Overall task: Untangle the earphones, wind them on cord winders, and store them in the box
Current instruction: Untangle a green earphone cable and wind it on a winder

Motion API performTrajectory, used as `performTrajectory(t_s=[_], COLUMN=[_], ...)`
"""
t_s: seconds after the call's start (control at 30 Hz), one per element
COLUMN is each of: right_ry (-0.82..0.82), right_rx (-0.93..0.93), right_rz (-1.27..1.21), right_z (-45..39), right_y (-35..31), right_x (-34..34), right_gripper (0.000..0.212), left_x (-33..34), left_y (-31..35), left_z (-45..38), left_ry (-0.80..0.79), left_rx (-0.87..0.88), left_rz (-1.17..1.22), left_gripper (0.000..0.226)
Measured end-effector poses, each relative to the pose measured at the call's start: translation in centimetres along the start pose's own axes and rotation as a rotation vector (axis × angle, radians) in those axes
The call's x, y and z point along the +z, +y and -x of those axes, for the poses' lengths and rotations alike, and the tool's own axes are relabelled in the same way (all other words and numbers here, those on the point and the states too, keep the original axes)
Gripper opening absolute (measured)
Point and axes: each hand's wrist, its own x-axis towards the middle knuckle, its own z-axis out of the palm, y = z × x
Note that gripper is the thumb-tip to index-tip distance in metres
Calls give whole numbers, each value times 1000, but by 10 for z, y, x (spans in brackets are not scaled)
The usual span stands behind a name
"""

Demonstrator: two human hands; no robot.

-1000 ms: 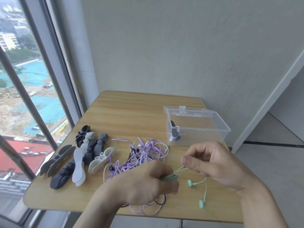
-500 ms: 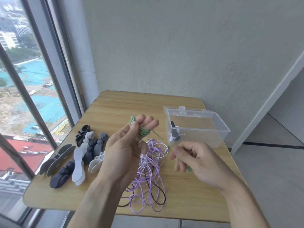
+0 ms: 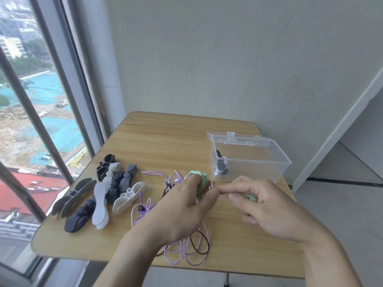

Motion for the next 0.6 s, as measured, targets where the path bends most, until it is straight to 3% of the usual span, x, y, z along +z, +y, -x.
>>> performTrajectory(t_s=[0.17, 0.3, 0.43, 0.6], right_ry=[290, 411, 351, 243], right_rx=[-216, -261, -272, -301], right_rz=[-185, -256, -241, -241], right_z=[-3, -13, -22, -27], right_y=[2, 9, 14, 9], right_x=[-5, 5, 20, 51], right_gripper=[12, 17, 22, 35], left_x=[2, 3, 6, 9], left_y=[5, 21, 26, 26], left_z=[0, -2, -5, -9], left_ry=[-126, -128, 77, 268], left_rx=[25, -7, -55, -152], left_rz=[47, 416, 804, 921], left_gripper=[27, 30, 31, 49])
